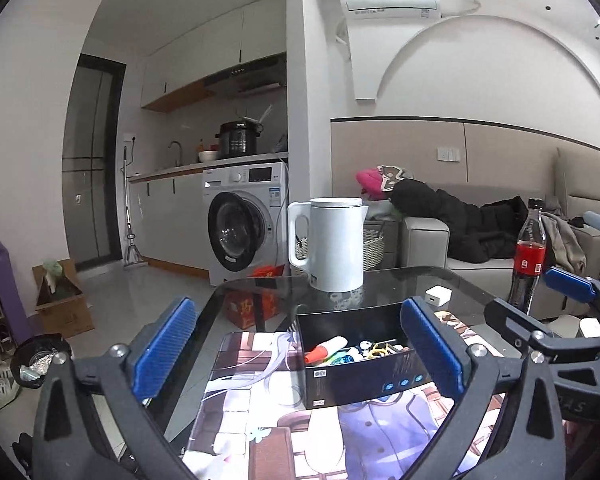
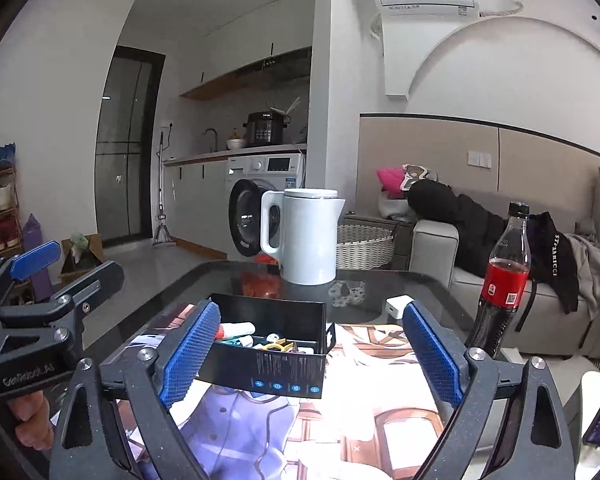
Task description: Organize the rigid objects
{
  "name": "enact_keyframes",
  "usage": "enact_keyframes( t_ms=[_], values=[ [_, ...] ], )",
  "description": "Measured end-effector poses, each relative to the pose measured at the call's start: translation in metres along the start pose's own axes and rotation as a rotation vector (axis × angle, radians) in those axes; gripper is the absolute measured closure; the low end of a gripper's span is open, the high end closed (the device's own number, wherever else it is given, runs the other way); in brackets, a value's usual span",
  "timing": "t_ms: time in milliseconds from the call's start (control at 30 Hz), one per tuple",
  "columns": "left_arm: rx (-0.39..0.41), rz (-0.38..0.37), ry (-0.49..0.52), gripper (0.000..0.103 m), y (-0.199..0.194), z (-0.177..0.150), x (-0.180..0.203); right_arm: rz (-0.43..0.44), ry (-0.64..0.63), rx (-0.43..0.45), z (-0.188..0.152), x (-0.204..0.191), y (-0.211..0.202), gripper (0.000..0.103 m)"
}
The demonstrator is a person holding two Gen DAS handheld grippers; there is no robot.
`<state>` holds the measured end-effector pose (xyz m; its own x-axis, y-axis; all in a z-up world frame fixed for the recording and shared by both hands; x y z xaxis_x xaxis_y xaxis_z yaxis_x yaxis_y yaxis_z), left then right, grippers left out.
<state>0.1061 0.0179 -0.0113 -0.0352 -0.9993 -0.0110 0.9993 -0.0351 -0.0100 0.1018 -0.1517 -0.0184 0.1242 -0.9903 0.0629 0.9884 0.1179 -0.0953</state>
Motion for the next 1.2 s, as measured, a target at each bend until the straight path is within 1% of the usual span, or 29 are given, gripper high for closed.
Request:
enact_keyframes(
  t_ms=[167, 267, 600, 1200],
  values=[
    [0.008, 0.014, 0.009, 0.0, -0.0009, -0.0009, 0.0017, 0.008, -0.007, -0.012, -0.0034, -0.0019, 0.0025, 0.007],
    [0.001, 0.005, 0.005, 0.0, -0.0002, -0.0021, 0.0028, 0.004, -0.006, -0.017, -0.0048, 0.0003, 0.0042, 0.007],
    [0.004, 0.007, 0.003, 0.0, -0.001, 0.0, 0.0042, -0.008, -0.008, -0.014, -0.0044, 0.0019, 0.005, 0.007],
    [-0.015, 0.013, -0.011, 0.0, 0.0018, -0.0007, 0.0026, -0.028, 0.003, -0.021, -0.0059, 0.0066, 0.0074, 0.006]
  ],
)
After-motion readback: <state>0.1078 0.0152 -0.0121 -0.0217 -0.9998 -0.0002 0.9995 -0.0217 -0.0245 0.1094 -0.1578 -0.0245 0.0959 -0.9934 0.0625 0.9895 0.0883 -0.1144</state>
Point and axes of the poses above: each gripper's, at about its wrist camera, not at the fingertips, and y roughly the way its jaws point, x to its right, z to its top, the point moved 10 cm from there along y, roughly the way its jaws point, and after that the axes turned 9 degrees about x, right-handed, at the moved point
